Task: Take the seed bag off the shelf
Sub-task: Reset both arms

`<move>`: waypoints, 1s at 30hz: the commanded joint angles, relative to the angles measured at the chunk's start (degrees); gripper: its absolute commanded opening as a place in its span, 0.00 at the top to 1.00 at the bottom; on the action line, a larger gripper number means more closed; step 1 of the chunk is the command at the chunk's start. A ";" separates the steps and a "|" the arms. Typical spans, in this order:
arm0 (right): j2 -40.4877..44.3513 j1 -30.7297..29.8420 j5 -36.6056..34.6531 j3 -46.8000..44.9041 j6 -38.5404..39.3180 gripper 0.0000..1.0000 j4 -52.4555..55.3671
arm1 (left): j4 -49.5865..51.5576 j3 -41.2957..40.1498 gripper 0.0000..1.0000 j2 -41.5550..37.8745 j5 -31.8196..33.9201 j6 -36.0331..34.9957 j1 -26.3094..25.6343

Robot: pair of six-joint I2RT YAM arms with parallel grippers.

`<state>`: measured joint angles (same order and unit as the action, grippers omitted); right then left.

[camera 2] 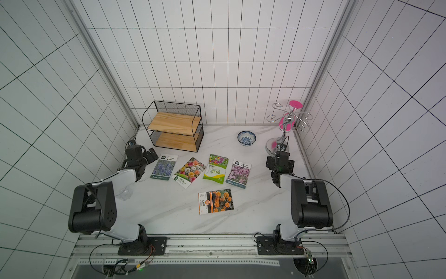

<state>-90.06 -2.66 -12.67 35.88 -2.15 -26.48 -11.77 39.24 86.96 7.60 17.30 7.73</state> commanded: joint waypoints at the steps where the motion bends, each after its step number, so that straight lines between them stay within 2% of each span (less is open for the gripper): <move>1: 1.09 0.60 0.66 -0.89 0.39 0.01 -2.74 | -14.81 -5.38 0.03 -0.71 0.27 -2.67 0.10; 3: 1.53 0.73 1.22 -1.91 0.40 0.01 -4.11 | -12.49 -4.34 0.01 -0.56 -1.26 -2.95 0.10; 5: 2.35 0.81 1.64 -3.91 0.41 0.01 -7.04 | -17.72 -7.21 0.02 -0.81 -4.67 -4.97 -0.19; 8: 3.13 0.91 2.49 -5.88 0.82 0.01 -9.95 | -24.62 -11.52 0.01 -1.90 -5.19 -7.24 -1.76; 9: 3.14 0.93 2.47 -6.11 0.75 0.01 -10.40 | -28.47 -13.29 0.02 -0.85 -6.28 -9.12 -2.98; 11: 3.44 0.97 1.42 -7.04 0.33 0.01 -11.90 | -50.47 -18.94 0.03 6.69 -4.97 -14.22 -6.41; 13: 3.54 1.17 0.55 -9.10 -0.66 0.01 -15.31 | -32.81 -15.59 0.02 0.53 -4.80 -13.17 -6.57; 14: 3.09 1.56 0.75 -10.07 -1.07 0.01 -17.31 | -34.60 -14.93 0.01 1.98 -4.91 -12.89 -6.17; 15: 2.33 1.82 1.43 -10.85 -1.01 0.01 -19.24 | -41.45 -15.91 0.01 4.97 -3.93 -12.88 -6.40; 16: 1.41 1.86 1.75 -11.70 -0.86 0.01 -21.85 | -42.04 -15.92 0.01 5.30 -3.62 -12.90 -6.25; 18: 1.69 1.86 1.58 -11.58 -0.81 0.01 -20.93 | -29.35 -12.76 0.01 1.77 -3.67 -12.21 -6.20; 21: 1.34 1.86 1.59 -11.78 -0.75 0.01 -22.14 | -40.52 -15.85 0.01 4.53 -3.93 -12.96 -6.30; 23: 1.73 1.86 1.67 -11.71 -0.82 0.01 -21.07 | -38.97 -15.34 0.01 4.17 -4.17 -12.57 -5.98; 26: 1.68 1.86 1.55 -11.88 -0.75 0.01 -21.72 | -31.04 -13.15 0.01 2.16 -3.90 -12.02 -5.98; 30: 1.82 1.87 1.53 -12.15 -0.67 0.01 -22.04 | -32.53 -13.50 0.01 2.56 -3.84 -12.15 -6.00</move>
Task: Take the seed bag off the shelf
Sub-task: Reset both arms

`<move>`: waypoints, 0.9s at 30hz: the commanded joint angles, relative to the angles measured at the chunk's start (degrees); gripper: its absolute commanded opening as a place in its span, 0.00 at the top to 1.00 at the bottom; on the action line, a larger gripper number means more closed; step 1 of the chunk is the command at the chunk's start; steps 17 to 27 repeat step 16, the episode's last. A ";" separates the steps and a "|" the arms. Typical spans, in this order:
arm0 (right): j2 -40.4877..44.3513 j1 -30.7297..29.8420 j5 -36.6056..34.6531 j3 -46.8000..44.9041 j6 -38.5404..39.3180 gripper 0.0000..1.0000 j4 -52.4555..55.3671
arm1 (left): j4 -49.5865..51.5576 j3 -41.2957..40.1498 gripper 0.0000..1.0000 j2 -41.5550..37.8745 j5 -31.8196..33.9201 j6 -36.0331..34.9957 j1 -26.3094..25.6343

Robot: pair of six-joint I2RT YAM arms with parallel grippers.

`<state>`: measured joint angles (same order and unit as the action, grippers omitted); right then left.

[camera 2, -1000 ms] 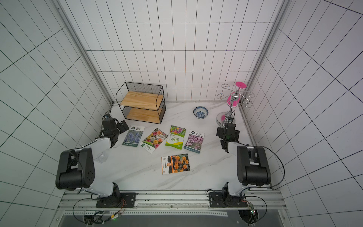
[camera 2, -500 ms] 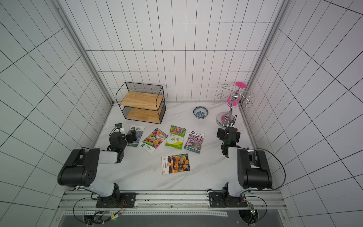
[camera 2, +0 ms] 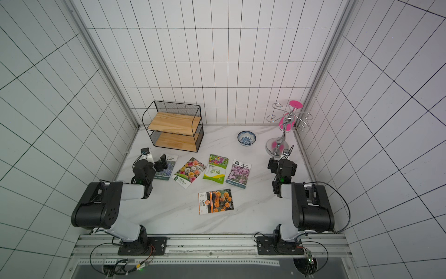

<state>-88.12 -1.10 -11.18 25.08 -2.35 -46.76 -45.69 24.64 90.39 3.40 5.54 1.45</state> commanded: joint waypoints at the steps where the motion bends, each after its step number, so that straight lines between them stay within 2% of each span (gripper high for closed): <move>1: -0.17 0.31 0.10 -1.35 -0.46 0.01 -1.84 | 1.98 1.23 0.01 -0.98 0.27 -0.28 0.29; 27: -0.04 0.31 0.11 -1.36 -0.55 0.01 -1.92 | 1.93 1.24 0.01 -0.94 0.06 -0.21 0.41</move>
